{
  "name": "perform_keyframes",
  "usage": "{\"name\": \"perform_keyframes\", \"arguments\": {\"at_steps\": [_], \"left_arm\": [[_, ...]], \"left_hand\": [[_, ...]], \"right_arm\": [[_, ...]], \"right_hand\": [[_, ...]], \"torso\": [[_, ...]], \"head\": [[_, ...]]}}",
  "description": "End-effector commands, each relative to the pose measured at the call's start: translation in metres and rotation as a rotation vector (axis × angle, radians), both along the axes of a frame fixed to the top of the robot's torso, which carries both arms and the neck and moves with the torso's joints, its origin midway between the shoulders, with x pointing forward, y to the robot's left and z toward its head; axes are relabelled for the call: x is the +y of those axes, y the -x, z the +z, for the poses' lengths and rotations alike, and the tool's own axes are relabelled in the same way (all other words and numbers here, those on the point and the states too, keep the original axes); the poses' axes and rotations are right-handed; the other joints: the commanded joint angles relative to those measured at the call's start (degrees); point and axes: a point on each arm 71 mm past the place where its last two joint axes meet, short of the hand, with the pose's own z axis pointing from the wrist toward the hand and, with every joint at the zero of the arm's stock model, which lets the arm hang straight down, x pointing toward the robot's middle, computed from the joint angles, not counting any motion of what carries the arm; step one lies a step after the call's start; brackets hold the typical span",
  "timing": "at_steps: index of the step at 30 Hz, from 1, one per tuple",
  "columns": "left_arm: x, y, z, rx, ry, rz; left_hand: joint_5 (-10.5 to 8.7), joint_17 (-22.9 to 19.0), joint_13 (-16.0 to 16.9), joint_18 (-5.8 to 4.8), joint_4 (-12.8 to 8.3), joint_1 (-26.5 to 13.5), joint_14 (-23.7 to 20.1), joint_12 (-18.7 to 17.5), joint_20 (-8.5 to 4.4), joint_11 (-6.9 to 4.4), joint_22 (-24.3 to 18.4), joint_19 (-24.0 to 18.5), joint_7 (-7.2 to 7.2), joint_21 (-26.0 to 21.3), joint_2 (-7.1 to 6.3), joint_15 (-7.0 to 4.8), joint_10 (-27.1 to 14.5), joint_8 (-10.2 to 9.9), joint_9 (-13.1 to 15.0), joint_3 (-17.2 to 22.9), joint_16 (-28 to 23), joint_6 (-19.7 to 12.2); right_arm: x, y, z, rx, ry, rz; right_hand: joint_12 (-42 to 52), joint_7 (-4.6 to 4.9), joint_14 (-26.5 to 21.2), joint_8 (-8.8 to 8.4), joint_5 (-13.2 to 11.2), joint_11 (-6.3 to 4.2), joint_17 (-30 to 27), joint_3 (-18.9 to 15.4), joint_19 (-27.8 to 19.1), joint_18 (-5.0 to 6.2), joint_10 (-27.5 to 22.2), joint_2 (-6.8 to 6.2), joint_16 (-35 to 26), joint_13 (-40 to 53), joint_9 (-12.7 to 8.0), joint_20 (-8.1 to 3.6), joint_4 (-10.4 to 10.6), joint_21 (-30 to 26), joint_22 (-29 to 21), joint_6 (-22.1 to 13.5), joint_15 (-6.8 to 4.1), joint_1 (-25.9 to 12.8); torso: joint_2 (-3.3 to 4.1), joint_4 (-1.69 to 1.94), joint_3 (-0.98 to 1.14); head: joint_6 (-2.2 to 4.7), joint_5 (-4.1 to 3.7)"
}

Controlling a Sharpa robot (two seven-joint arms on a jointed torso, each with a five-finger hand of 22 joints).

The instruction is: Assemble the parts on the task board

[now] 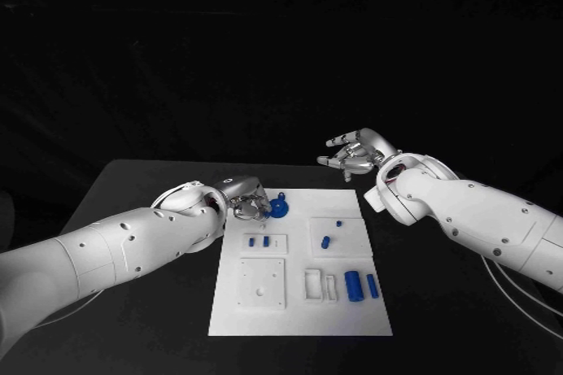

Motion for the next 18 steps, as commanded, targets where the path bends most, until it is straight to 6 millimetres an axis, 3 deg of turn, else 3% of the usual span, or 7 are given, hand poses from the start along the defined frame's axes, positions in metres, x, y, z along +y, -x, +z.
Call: {"name": "perform_keyframes", "arguments": {"at_steps": [1, 18], "left_arm": [[0.002, 0.0, -0.004, 0.025, -0.015, 0.004], [0.008, 0.001, -0.019, 0.061, -0.041, 0.018]], "left_hand": [[0.12, 0.1, 0.1, 0.24, -0.2, -0.3, 0.3, -0.2, 0.09, 0.1, 1.2, 0.1, 0.03, 0.1, 0.39, -0.08, -0.1, 0.1, 0.1, -0.1, 0.4, 0.0], [0.06, 0.1, 0.1, 0.25, 0.0, -0.2, 0.2, -0.2, 0.1, 0.13, 1.1, 0.0, 0.04, 0.4, 0.51, -0.08, -0.2, 0.1, 0.1, -0.3, 0.4, 0.0]], "right_arm": [[0.001, 0.0, 0.0, -0.004, 0.002, 0.008], [-0.001, 0.0, 0.001, -0.005, 0.003, 0.006]], "right_hand": [[-0.3, 0.02, -0.1, 0.16, 0.2, -0.05, -0.1, 0.1, 1.8, 1.15, -0.1, 0.4, 0.2, -0.1, 0.1, 0.3, 0.0, -0.2, -0.1, 0.1, 0.09, -0.2], [-0.3, 0.02, -0.1, 0.16, 0.2, -0.05, -0.1, 0.1, 1.8, 1.15, -0.1, 0.4, 0.2, -0.1, 0.1, 0.3, 0.0, -0.2, -0.1, 0.1, 0.09, -0.2]], "torso": [[0.05, -0.06, 0.07], [0.07, -0.11, 0.13]], "head": [[0.0, 0.01], [-0.14, -0.1]]}}
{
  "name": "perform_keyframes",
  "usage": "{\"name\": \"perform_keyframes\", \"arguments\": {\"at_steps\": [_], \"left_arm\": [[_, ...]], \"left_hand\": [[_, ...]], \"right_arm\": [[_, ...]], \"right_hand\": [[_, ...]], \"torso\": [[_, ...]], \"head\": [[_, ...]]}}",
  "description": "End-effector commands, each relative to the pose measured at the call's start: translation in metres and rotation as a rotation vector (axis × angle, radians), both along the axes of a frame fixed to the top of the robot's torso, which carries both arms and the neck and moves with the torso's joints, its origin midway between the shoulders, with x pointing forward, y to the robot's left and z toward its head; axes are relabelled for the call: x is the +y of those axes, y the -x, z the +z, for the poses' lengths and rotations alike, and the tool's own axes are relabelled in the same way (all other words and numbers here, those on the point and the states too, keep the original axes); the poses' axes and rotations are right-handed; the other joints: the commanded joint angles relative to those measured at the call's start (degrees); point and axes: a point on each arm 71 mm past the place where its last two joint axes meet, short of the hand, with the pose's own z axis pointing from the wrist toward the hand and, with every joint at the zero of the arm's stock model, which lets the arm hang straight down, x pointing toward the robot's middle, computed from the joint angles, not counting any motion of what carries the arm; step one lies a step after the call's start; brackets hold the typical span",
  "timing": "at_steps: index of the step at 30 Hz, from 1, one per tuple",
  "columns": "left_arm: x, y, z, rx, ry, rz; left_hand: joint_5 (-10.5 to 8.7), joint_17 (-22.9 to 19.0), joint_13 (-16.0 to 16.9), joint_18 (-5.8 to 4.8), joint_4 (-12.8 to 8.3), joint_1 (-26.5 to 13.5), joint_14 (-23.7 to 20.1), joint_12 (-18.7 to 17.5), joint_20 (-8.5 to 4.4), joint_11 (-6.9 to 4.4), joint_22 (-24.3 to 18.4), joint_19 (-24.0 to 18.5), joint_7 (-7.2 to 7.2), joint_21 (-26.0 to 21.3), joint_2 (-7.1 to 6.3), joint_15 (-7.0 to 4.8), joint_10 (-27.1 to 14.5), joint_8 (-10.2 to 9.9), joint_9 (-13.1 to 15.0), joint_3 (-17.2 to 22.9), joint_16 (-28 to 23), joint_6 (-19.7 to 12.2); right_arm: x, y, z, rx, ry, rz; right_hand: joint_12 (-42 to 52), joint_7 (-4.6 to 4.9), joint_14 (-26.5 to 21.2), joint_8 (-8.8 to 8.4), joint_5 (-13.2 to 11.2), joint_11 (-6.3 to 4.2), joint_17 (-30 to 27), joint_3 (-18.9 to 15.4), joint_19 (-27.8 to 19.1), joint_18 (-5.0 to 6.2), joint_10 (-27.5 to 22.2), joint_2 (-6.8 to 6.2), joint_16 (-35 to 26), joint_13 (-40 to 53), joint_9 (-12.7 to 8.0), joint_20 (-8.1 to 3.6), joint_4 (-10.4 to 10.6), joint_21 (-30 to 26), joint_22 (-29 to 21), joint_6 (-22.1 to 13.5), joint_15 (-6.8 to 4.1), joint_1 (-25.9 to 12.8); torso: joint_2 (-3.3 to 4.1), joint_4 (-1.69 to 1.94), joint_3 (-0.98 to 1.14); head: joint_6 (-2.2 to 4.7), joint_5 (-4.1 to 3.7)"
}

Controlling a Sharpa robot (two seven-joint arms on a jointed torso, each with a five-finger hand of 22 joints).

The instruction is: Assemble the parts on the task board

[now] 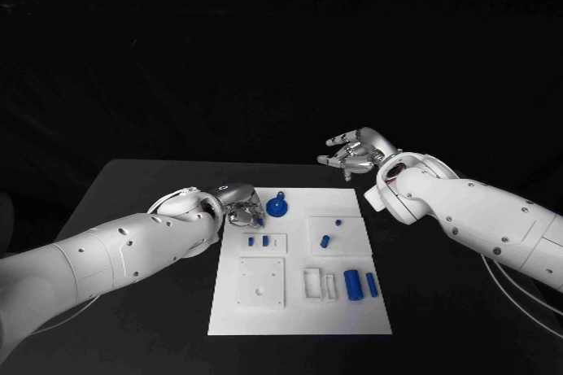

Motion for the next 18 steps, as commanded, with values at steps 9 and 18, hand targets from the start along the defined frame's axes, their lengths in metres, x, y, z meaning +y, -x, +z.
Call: {"name": "perform_keyframes", "arguments": {"at_steps": [9, 18], "left_arm": [[-0.0014, -0.0001, -0.0052, 0.024, -0.015, 0.003], [0.0001, -0.0011, -0.0062, 0.028, -0.021, 0.011]], "left_hand": [[0.07, 0.1, 0.1, 0.27, 0.0, -0.3, 0.2, -0.2, 0.1, 0.14, 1.1, 0.0, 0.11, 0.4, 0.59, -0.08, -0.2, 0.1, 0.1, -0.3, 0.4, 0.0], [0.08, 0.1, 0.1, 0.28, 0.0, -0.2, 0.2, -0.2, 0.1, 0.17, 1.1, 0.0, 0.14, 0.4, 0.58, -0.07, -0.3, 0.1, 0.0, -0.3, 0.4, -0.1]], "right_arm": [[0.0007, 0.0002, 0.0006, -0.005, 0.002, 0.008], [0.0006, 0.0002, 0.0006, -0.006, 0.002, 0.008]], "right_hand": [[-0.3, 0.02, -0.1, 0.16, 0.2, -0.05, -0.1, 0.1, 1.8, 1.16, -0.1, 0.4, 0.2, -0.1, 0.1, 0.3, 0.0, -0.2, -0.1, 0.1, 0.09, -0.2], [-0.3, 0.02, -0.1, 0.16, 0.2, -0.05, -0.1, 0.1, 1.8, 1.16, -0.1, 0.4, 0.2, -0.1, 0.1, 0.3, 0.0, -0.2, -0.1, 0.1, 0.09, -0.2]], "torso": [[-0.02, 0.0, -0.01], [-0.01, -0.03, 0.01]], "head": [[-0.09, -0.05], [-0.02, -0.11]]}}
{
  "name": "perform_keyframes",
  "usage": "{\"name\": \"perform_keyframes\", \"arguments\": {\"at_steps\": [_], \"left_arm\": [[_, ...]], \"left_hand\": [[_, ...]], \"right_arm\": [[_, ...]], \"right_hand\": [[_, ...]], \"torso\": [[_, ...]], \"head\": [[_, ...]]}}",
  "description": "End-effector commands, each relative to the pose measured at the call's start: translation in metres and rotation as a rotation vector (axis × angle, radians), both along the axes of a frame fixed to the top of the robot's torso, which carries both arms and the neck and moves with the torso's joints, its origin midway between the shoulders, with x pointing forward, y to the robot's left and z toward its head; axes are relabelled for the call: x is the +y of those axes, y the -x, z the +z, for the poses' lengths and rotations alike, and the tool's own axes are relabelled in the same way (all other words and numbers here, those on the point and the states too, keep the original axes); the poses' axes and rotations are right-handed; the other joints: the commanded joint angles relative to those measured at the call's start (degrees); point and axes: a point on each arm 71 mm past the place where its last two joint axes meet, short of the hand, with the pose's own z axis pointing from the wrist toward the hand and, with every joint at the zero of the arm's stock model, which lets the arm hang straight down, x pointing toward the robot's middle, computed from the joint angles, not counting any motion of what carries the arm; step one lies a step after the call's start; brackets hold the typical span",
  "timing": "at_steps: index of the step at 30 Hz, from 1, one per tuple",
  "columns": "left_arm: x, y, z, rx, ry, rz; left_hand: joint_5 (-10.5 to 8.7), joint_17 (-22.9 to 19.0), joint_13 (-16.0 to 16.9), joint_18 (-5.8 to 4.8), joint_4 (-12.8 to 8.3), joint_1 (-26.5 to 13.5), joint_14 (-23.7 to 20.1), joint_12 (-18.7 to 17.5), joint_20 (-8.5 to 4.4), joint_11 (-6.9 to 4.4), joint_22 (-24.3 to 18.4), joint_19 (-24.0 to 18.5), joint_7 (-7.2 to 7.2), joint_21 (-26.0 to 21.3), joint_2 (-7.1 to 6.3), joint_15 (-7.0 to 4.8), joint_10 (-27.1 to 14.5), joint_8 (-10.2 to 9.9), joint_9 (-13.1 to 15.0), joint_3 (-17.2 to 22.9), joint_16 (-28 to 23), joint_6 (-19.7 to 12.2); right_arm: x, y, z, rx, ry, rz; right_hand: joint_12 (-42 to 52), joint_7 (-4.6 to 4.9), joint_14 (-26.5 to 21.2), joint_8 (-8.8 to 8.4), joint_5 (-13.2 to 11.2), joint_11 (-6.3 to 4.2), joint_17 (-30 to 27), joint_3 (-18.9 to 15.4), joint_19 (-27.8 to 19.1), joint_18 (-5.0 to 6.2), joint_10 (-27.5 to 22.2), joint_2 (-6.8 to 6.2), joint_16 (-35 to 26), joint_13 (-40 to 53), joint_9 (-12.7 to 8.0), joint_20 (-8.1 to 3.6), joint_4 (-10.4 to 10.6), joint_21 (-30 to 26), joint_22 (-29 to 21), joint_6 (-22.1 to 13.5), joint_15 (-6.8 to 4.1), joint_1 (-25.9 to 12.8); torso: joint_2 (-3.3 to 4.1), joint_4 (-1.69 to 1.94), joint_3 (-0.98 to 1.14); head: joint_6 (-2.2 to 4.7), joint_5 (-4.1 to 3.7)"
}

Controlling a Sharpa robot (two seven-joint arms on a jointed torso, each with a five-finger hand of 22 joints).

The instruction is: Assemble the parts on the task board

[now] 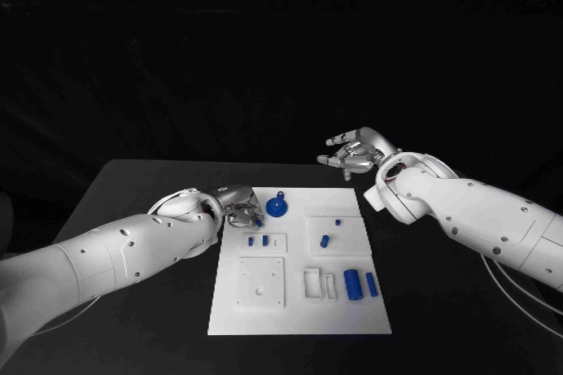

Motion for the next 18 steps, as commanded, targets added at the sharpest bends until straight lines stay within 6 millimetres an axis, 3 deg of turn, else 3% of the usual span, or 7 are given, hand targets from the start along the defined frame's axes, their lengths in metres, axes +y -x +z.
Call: {"name": "perform_keyframes", "arguments": {"at_steps": [1, 18], "left_arm": [[-0.0014, 0.0004, -0.0016, 0.014, -0.008, -0.001], [-0.0089, 0.0021, -0.0025, 0.024, -0.008, -0.019]], "left_hand": [[0.08, 0.1, 0.1, 0.29, 0.0, 0.0, 0.2, -0.2, 0.1, 0.17, 1.1, 0.0, 0.14, 0.2, 0.35, -0.07, -0.3, 0.2, 0.1, -0.3, 0.4, 0.1], [0.07, 0.1, 0.1, 0.32, 0.0, 0.0, 0.2, -0.2, 0.11, 0.18, 1.1, 0.0, 0.15, 0.2, 0.41, -0.06, -0.4, 0.2, 0.1, -0.2, 0.4, 0.1]], "right_arm": [[0.0007, 0.0002, 0.0006, -0.005, 0.002, 0.008], [0.001, 0.0001, 0.0005, -0.005, 0.001, 0.008]], "right_hand": [[-0.3, 0.02, -0.1, 0.16, 0.2, -0.05, -0.1, 0.1, 1.8, 1.17, -0.1, 0.4, 0.2, -0.1, 0.1, 0.3, 0.0, -0.2, -0.1, 0.1, 0.09, -0.2], [-0.3, 0.02, -0.1, 0.16, 0.2, -0.05, -0.1, 0.1, 1.8, 1.17, -0.1, 0.4, 0.2, -0.1, 0.1, 0.3, 0.0, -0.2, -0.1, 0.1, 0.09, -0.2]], "torso": [[0.0, -0.03, 0.01], [0.03, -0.06, 0.02]], "head": [[0.03, -0.05], [-0.05, -0.2]]}}
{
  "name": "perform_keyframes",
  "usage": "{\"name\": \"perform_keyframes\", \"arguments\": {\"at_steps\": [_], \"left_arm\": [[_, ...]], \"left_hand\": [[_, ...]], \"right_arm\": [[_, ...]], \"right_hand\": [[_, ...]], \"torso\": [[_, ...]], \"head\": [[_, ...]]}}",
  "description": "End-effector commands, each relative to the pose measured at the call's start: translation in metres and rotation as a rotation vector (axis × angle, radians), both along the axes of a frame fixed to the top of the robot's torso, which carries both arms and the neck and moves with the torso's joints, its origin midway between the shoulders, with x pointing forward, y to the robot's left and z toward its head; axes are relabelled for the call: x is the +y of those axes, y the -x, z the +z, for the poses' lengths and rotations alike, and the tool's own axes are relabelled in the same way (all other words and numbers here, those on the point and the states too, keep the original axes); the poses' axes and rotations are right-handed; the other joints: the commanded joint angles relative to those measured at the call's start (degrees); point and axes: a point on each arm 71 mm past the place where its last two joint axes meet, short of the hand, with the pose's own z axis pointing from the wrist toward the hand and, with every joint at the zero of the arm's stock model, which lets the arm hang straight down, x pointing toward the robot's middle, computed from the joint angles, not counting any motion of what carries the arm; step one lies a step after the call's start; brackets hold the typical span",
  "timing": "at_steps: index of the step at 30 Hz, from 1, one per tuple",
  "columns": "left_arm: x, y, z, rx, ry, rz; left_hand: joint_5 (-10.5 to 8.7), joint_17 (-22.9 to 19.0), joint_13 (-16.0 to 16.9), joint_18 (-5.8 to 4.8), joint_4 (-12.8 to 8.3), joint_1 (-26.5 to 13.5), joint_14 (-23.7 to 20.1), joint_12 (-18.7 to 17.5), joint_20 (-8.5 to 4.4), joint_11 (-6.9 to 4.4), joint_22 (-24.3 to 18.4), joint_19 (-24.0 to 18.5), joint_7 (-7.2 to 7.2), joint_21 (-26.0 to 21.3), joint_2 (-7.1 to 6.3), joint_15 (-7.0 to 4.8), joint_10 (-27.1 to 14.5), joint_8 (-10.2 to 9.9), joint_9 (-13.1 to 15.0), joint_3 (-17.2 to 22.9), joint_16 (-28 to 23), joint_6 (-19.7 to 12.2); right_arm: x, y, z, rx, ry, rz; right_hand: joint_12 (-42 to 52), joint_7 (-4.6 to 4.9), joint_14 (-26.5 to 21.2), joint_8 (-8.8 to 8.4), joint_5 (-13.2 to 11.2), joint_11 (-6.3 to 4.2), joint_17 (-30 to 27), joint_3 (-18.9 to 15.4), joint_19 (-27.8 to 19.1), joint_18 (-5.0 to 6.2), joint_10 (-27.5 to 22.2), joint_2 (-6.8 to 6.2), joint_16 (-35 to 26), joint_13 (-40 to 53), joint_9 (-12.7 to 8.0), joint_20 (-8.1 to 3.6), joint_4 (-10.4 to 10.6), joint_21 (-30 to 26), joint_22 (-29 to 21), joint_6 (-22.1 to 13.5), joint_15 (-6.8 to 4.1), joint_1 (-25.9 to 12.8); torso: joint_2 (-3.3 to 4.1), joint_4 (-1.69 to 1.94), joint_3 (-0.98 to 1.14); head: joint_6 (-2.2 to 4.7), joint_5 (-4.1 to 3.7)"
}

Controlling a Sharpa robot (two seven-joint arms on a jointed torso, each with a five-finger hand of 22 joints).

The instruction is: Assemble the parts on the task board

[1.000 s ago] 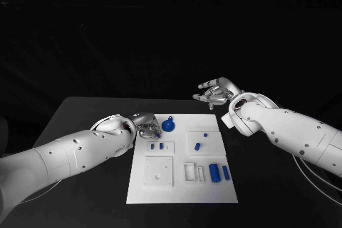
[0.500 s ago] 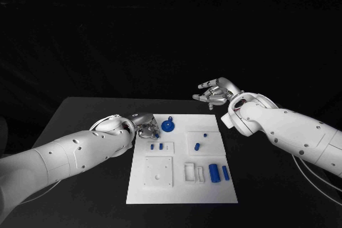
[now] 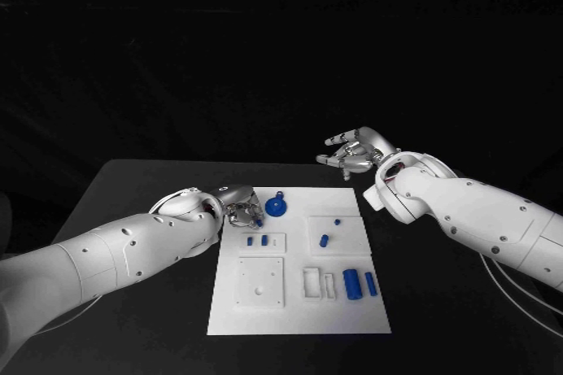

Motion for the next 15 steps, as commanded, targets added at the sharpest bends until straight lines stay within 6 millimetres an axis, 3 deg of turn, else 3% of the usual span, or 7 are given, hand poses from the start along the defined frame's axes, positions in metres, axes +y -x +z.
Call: {"name": "perform_keyframes", "arguments": {"at_steps": [1, 15], "left_arm": [[-0.0059, 0.0033, -0.0026, 0.02, -0.003, -0.022], [-0.0077, 0.0045, -0.0034, 0.025, -0.01, -0.024]], "left_hand": [[0.07, 0.1, 0.1, 0.35, 0.0, 0.0, 0.2, -0.2, 0.11, -0.03, 1.1, 0.0, 0.17, 0.2, 0.42, -0.06, -0.2, 0.4, 0.1, -0.2, 0.3, 0.1], [0.09, 0.1, 0.1, 0.36, 0.0, 0.1, 0.2, -0.2, 0.08, -0.05, 1.1, 0.1, 0.16, 0.3, 0.44, -0.09, -0.1, 0.4, 0.1, -0.2, 0.4, 0.2]], "right_arm": [[0.0007, 0.0001, 0.0005, -0.005, 0.001, 0.008], [0.0, 0.0, 0.0004, -0.005, 0.002, 0.006]], "right_hand": [[-0.3, 0.02, -0.1, 0.16, 0.2, -0.05, -0.1, 0.1, 1.8, 1.17, -0.1, 0.4, 0.2, -0.1, 0.1, 0.3, 0.0, -0.2, -0.1, 0.1, 0.09, -0.2], [-0.3, 0.02, -0.1, 0.16, 0.2, -0.05, -0.1, 0.1, 1.8, 1.17, -0.1, 0.4, 0.2, -0.1, 0.1, 0.3, 0.0, -0.2, -0.1, 0.1, 0.09, -0.2]], "torso": [[-0.01, -0.01, -0.01], [-0.02, 0.03, -0.04]], "head": [[-0.07, -0.06], [-0.1, -0.18]]}}
